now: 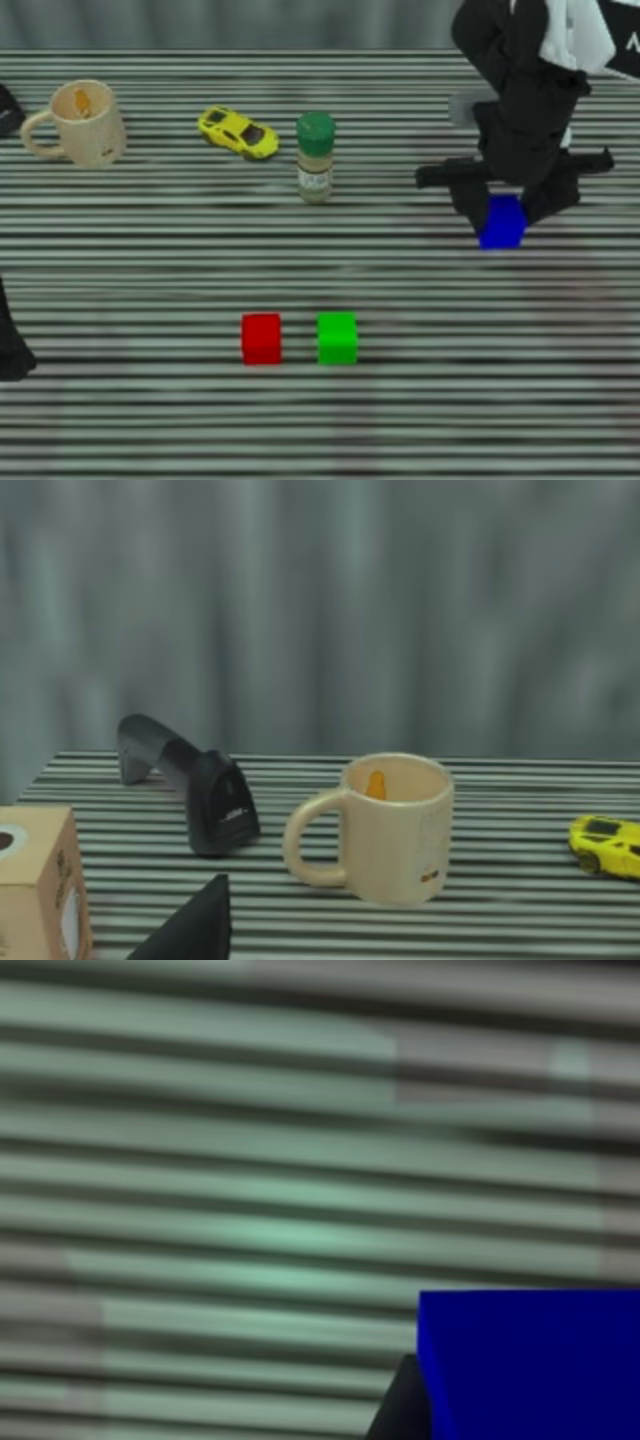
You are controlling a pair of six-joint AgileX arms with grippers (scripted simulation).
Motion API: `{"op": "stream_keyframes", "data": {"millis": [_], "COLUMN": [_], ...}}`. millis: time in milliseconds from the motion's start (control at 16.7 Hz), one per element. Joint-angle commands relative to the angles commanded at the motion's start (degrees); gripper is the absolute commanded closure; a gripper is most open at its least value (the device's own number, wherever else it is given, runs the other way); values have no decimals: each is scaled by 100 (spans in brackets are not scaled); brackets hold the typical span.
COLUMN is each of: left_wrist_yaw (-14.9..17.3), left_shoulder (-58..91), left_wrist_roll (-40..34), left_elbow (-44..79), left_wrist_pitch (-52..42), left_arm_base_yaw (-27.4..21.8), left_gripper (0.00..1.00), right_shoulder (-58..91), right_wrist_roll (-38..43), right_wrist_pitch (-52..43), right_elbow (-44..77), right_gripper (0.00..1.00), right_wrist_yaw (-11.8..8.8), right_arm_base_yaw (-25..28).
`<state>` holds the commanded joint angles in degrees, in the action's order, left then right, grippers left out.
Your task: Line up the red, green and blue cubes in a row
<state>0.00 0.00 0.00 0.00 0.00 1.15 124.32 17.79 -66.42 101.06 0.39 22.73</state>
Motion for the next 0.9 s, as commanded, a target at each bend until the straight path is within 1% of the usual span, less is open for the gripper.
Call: {"op": "stream_keyframes", "data": {"millis": [180,360,480,720,900], "left_wrist_yaw": [0,0,0,0,0], "left_shoulder": [0,0,0,0,0], "left_wrist_roll": [0,0,0,0,0], "left_elbow": [0,0,0,0,0], "left_wrist_pitch": [0,0,0,0,0], "left_arm_base_yaw": [0,0,0,0,0], "left_gripper": [0,0,0,0,0], "right_shoulder": [-680,-1150,-1226,-1197,-1066], "right_wrist_roll": [1094,1669,1751,1749,1744], "right_wrist_pitch": [247,424,453,459,865], "right_elbow": [-1003,-1565,-1645,-1649,-1909], "right_gripper": [100,100,100,100,100], "right_wrist_yaw": [11,23,26,16,17], "right_arm_base_yaw": [691,1166,1244,1224,1238]}}
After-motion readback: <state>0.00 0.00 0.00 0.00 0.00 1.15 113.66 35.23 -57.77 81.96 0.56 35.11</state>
